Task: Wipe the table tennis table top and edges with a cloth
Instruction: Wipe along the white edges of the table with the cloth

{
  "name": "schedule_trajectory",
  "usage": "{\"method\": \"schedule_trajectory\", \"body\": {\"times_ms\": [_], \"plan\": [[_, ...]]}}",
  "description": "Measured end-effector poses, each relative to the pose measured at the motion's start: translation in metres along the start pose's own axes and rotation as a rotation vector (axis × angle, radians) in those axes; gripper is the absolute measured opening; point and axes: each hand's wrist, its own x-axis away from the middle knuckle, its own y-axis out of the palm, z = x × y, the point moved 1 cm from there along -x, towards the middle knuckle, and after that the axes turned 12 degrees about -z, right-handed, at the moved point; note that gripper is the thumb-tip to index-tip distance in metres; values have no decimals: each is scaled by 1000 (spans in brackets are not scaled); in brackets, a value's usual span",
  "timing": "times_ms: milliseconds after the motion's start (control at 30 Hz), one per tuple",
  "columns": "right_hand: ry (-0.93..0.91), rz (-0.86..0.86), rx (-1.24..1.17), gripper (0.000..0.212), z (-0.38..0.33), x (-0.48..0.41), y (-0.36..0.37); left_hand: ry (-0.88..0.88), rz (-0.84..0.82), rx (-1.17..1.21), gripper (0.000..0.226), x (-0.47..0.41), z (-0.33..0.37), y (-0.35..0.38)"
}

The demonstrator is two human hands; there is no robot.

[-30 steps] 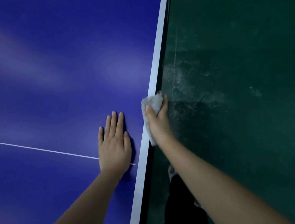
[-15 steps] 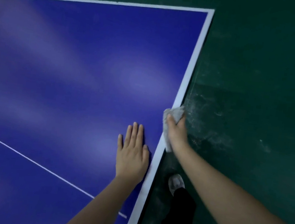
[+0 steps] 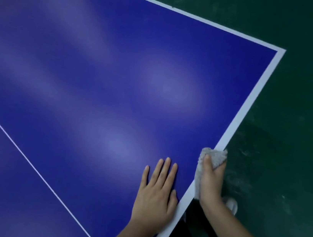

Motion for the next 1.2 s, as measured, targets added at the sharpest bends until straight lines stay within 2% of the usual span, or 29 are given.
{"method": "schedule_trajectory", "body": {"times_ms": [167, 267, 333, 467, 500, 567, 667, 733, 800, 867, 900, 967, 1034, 1134, 1200], "plan": [[-59, 1, 21, 31, -48, -80, -15, -3, 10, 6, 60, 0, -3, 2], [-296, 0, 130, 43, -89, -114, -22, -8, 13, 11, 60, 1, -2, 2], [-455, -141, 384, 51, -106, -133, -9, -10, 7, 9, 60, 1, -1, 2], [-440, -305, 1384, 65, -98, -165, 44, -23, 2, -6, 61, -1, 2, 0], [-456, -352, 1498, 68, -94, -166, 62, -26, 2, -7, 61, -1, 1, 0], [-522, -442, 1576, 73, -85, -155, 106, -24, 8, -13, 61, -2, 1, -1], [-730, -734, 1638, 80, -63, -102, 177, 31, 67, -10, 56, -1, 3, -6], [-921, -1107, 1554, 84, -45, -47, 206, 105, 166, 27, 53, 7, 0, -8], [-1186, -1421, 1509, 80, -26, 7, 205, 214, 258, 10, 47, 25, -8, -14], [-1417, -1613, 1603, 71, -12, 42, 182, 290, 318, -81, 38, 50, -20, -20], [-1453, -1701, 1598, 63, -7, 53, 166, 297, 336, -106, 38, 63, -27, -25], [-1373, -1853, 1458, 51, -6, 67, 129, 281, 356, -95, 37, 83, -41, -38], [-1323, -1819, 1348, 47, -7, 68, 88, 235, 371, -36, 36, 89, -53, -51], [-1232, -1441, 1403, 66, -15, 38, 34, 102, 374, 53, 26, 77, -69, -59], [-1001, -1172, 1419, 70, -32, -4, 9, 58, 316, 81, 25, 61, -77, -60]]}}
